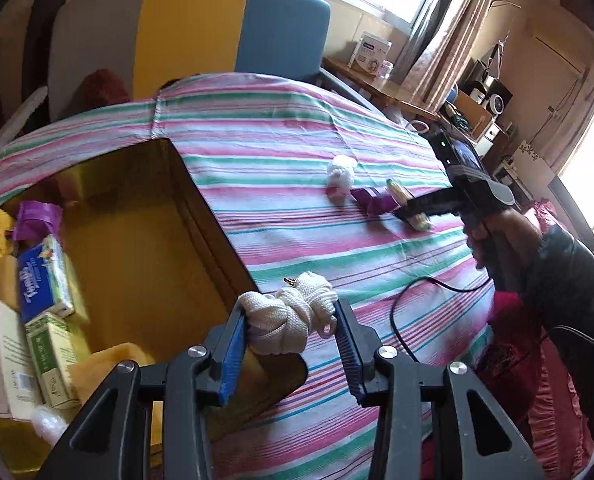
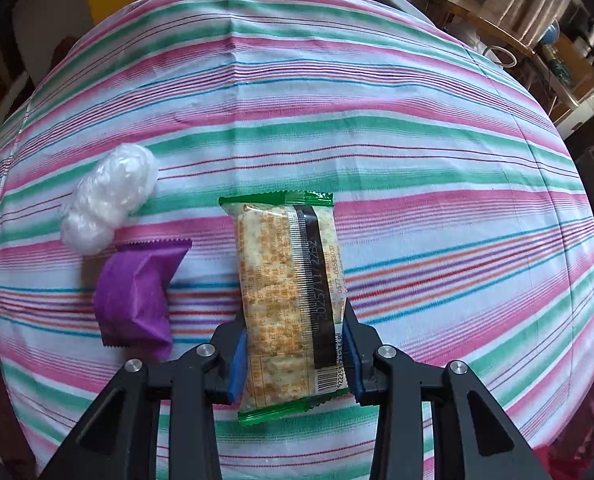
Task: Organize objects
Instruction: 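Carry the knotted bundle into the gold tray and open the left gripper, then carry the cracker packet into the tray and open the right gripper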
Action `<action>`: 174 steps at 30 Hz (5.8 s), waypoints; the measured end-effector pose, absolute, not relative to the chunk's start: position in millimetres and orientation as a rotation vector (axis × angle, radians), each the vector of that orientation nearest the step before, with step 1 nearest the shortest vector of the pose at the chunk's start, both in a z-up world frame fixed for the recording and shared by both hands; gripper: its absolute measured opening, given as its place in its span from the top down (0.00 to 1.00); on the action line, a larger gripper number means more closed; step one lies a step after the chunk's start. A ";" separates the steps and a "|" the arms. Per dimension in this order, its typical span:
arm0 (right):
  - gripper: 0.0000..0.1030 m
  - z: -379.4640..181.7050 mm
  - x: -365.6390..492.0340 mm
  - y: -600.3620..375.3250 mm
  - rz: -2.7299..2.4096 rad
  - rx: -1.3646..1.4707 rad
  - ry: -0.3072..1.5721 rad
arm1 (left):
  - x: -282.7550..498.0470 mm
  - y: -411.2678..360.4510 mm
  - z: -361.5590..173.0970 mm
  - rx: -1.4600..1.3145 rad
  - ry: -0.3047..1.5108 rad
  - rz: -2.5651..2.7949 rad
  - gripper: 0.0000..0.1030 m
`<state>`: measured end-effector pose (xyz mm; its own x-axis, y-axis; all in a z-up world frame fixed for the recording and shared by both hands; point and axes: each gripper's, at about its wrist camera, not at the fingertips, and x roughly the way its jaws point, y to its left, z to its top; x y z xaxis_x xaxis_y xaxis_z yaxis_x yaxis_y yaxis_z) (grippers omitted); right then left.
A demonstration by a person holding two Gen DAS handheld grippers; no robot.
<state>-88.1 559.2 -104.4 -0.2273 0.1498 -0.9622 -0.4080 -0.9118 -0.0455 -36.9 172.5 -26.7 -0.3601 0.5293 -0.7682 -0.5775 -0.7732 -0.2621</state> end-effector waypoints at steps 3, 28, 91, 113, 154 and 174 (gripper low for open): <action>0.62 -103.9 -78.3 553.9 2.194 -1.682 0.308 | -33.0 163.2 -19.4 -1.152 0.084 2.204 0.59; 0.59 -99.5 -60.1 546.2 2.254 -1.567 0.298 | -7.3 119.2 -22.3 -1.139 0.086 2.329 0.59; 0.61 -103.6 -61.2 507.3 2.292 -1.571 0.081 | -53.6 72.2 -27.2 -1.188 0.094 2.571 0.45; 0.62 -105.1 -62.2 503.1 2.285 -1.548 0.010 | -31.3 51.2 -33.9 -1.208 0.052 2.585 0.45; 0.61 15.2 -70.0 333.9 2.766 -1.445 0.269 | -29.4 7.4 -30.7 -1.188 -0.016 2.662 0.45; 0.53 -78.7 -176.0 149.6 2.746 -1.811 0.254 | -40.8 -33.5 -41.0 -1.259 -0.092 2.710 0.45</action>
